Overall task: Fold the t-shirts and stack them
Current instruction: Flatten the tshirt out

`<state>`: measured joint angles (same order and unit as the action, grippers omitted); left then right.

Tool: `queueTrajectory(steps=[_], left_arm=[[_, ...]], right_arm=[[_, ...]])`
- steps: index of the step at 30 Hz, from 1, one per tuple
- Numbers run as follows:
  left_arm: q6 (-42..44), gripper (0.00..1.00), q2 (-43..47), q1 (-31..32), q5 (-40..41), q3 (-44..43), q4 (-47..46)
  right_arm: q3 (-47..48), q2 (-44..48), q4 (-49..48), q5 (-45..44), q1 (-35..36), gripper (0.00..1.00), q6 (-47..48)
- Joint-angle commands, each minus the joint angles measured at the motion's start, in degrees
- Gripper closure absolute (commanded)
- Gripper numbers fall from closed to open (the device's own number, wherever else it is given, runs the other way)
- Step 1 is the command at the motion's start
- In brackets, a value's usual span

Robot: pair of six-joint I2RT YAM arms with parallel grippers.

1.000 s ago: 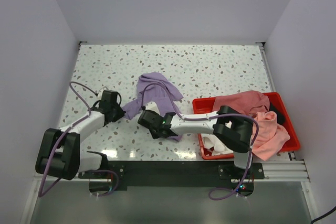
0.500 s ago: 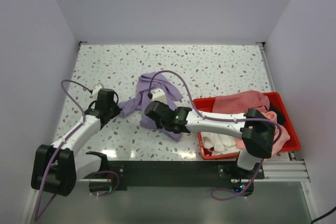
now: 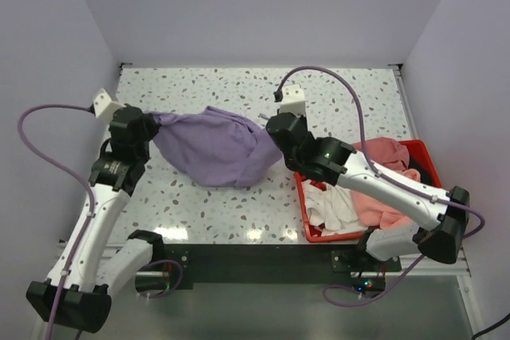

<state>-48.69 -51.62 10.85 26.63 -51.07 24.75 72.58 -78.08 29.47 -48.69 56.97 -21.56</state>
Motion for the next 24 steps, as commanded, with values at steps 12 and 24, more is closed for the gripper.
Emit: queueTrajectory(steps=[12,24], left_arm=[[10.8,1.0,8.2,-0.39,13.79,-31.71,-1.03],[15.72,1.0,-4.34,-0.39,12.04,-39.37,-4.62]], right_arm=[[21.88,12.96,-9.53,-3.26,0.34,1.0,21.21],[31.48,6.91,-11.37,-1.5,-1.41,1.0,30.17]])
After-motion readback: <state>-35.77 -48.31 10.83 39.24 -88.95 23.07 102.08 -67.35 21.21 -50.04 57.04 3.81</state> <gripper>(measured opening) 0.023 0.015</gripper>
